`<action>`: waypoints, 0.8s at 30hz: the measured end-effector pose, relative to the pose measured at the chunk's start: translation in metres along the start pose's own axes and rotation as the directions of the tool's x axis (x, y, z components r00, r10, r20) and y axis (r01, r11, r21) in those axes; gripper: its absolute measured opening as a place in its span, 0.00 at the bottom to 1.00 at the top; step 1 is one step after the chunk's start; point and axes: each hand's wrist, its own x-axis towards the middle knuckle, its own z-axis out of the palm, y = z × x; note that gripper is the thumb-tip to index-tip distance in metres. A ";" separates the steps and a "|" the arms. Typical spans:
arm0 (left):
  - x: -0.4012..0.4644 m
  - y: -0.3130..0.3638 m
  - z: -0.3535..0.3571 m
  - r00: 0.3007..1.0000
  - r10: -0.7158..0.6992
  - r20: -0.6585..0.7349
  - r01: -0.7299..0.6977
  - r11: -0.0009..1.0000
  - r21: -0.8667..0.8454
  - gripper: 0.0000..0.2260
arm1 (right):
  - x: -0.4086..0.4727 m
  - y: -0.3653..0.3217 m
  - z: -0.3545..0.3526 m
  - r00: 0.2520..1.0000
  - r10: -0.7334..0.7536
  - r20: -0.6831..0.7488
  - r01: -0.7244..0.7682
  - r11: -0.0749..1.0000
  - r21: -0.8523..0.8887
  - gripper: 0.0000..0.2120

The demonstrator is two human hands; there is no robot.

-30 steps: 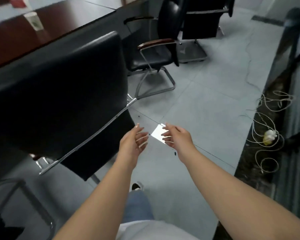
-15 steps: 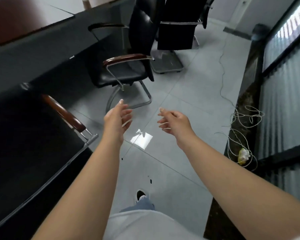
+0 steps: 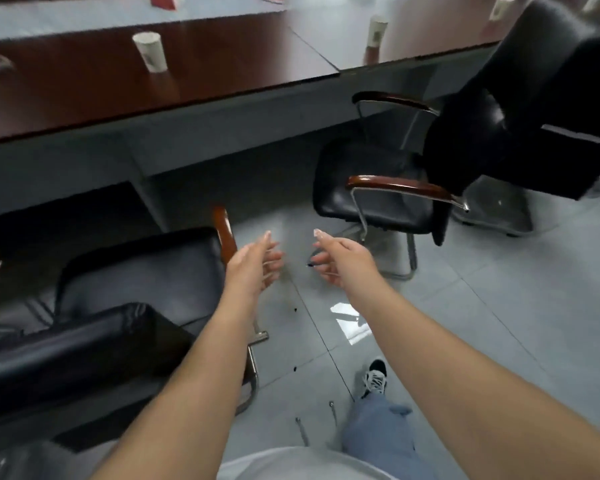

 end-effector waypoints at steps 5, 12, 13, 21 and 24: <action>0.056 -0.001 0.000 0.977 -0.046 -0.208 0.033 0.997 -0.065 0.11 | 0.089 -0.024 0.049 0.953 0.065 0.296 -0.014 0.985 -0.172 0.09; 0.120 0.022 0.000 0.836 -0.141 -0.530 0.063 0.985 -0.164 0.09 | 0.191 -0.061 0.080 0.809 0.245 0.534 -0.014 0.917 -0.400 0.12; 0.126 0.023 0.001 0.805 -0.150 -0.574 0.059 0.983 -0.175 0.09 | 0.204 -0.063 0.085 0.792 0.266 0.549 -0.009 0.905 -0.425 0.13; 0.162 -0.002 0.001 0.675 -0.233 -0.700 0.111 0.970 -0.216 0.08 | 0.265 -0.048 0.129 0.695 0.459 0.554 -0.082 0.815 -0.573 0.11; 0.186 -0.013 -0.012 0.634 -0.283 -0.719 0.149 0.958 -0.245 0.09 | 0.286 -0.033 0.145 0.684 0.506 0.525 -0.098 0.777 -0.622 0.11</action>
